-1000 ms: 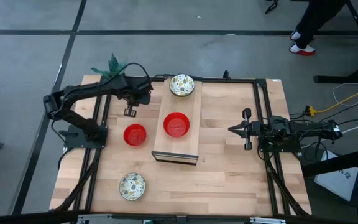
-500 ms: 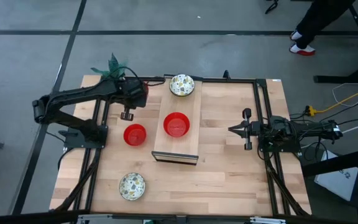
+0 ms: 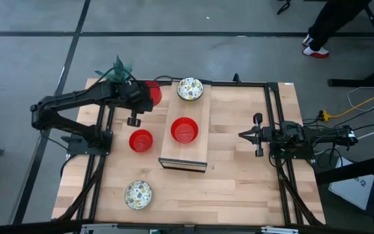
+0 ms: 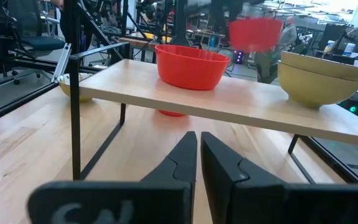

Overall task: Pick & Place Mini bowls
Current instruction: Stack the top red bowl on top of the red bowl on the shelf

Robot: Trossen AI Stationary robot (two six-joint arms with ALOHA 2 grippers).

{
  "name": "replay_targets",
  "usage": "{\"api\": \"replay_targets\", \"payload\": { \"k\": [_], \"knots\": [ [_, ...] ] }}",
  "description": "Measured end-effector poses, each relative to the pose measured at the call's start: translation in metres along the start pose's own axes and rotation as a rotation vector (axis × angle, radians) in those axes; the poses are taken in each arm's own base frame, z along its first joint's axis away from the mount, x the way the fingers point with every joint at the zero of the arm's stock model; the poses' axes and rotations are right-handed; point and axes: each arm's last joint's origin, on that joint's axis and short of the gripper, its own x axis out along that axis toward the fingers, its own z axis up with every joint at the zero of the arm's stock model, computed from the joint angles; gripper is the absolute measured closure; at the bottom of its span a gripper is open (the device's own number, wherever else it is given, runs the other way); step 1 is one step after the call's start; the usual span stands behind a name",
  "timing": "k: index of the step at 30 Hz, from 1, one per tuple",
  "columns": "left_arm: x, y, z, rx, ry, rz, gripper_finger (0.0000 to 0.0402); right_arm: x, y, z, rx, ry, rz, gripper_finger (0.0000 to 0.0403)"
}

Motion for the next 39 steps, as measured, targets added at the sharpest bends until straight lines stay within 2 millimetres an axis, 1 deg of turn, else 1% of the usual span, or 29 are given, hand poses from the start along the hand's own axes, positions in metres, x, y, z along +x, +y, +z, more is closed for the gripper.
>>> {"api": "replay_targets", "payload": {
  "k": [9,16,21,29,33,39],
  "knots": [
    [-0.034,-0.001,0.019,0.052,-0.136,0.026,0.0399,0.000,0.000,0.000,0.000,0.000,0.000,0.0377],
    [-0.045,-0.004,0.033,0.120,-0.181,0.023,0.0399,0.000,0.000,0.000,0.000,0.000,0.000,0.0377],
    [-0.049,-0.005,0.044,0.206,-0.220,-0.012,0.0399,0.000,0.000,0.000,0.000,0.000,0.000,0.0377],
    [-0.050,-0.011,0.068,0.399,-0.311,-0.110,0.0399,0.000,0.000,0.000,0.000,0.000,0.000,0.0377],
    [-0.049,-0.014,0.079,0.486,-0.331,-0.122,0.0399,0.000,0.000,0.000,0.000,0.000,0.001,0.0377],
    [-0.045,-0.014,0.095,0.564,-0.346,-0.137,0.0399,0.000,0.000,0.000,0.000,0.000,0.000,0.0377]
  ]
}}
